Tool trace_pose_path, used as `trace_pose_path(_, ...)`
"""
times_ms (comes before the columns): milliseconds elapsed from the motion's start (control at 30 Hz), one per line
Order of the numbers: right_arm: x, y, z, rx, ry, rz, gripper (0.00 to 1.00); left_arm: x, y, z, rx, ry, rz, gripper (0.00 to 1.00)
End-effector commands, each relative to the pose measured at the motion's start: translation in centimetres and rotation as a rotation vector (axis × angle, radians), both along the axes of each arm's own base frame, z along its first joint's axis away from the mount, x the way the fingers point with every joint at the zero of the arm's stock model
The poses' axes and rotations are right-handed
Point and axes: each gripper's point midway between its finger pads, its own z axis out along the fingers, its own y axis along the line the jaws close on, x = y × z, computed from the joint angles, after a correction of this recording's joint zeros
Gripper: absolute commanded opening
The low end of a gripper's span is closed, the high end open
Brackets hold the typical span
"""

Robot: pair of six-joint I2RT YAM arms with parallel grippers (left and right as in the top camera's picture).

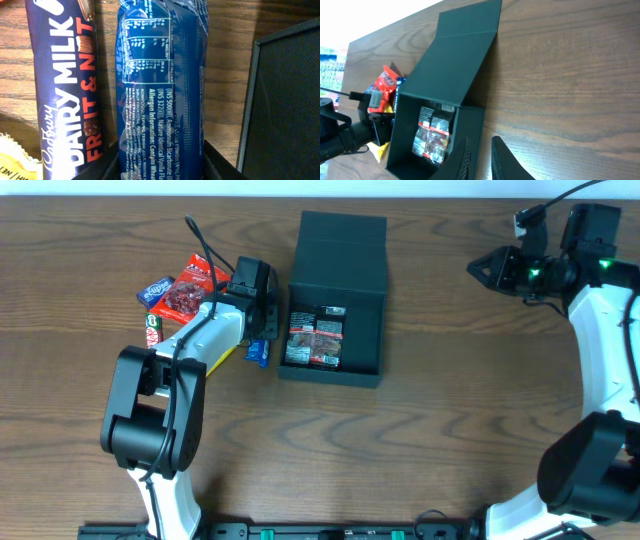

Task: Pack container
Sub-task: 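Return the left gripper to the snacks and grasp the blue Oreo pack, then lower the blue Oreo pack into the black box with the left gripper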

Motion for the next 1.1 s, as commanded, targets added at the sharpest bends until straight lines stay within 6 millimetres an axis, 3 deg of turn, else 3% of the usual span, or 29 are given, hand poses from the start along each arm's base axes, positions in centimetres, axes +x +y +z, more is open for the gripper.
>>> trace_pose_path(0,-0.1,0.4,0.4,-0.006,-0.011,0.015,0.15,-0.7,-0.1,-0.9,-0.003,0.036,0.002,0.37)
trace_pose_path(133,-0.1,0.4,0.4,-0.006,-0.011,0.015,0.15,-0.5,-0.6,0.0,-0.027,0.021,-0.003,0.35)
trace_pose_path(233,-0.1,0.4,0.4,-0.005,-0.010,0.015,0.15,0.4,-0.6,1.7,-0.028,-0.024,0.000,0.35)
trace_pose_path(500,-0.1,0.4,0.4,-0.005,-0.007,0.015,0.15,2.7,0.3,8.5,0.006,-0.196,0.034,0.34)
trace_pose_path(700,-0.1,0.4,0.4,-0.005,-0.007,0.015,0.15,2.2,0.2,13.9,-0.023,-0.296,0.043,0.33)
trace_pose_path(800,-0.1,0.4,0.4,-0.005,-0.007,0.014,0.14,1.3,-1.4,15.4,-0.047,-0.316,0.015,0.33)
trace_pose_path(1067,-0.1,0.2,0.4,-0.005,-0.007,0.010,0.15,-1.0,-10.7,15.7,-0.191,-0.323,-0.100,0.33)
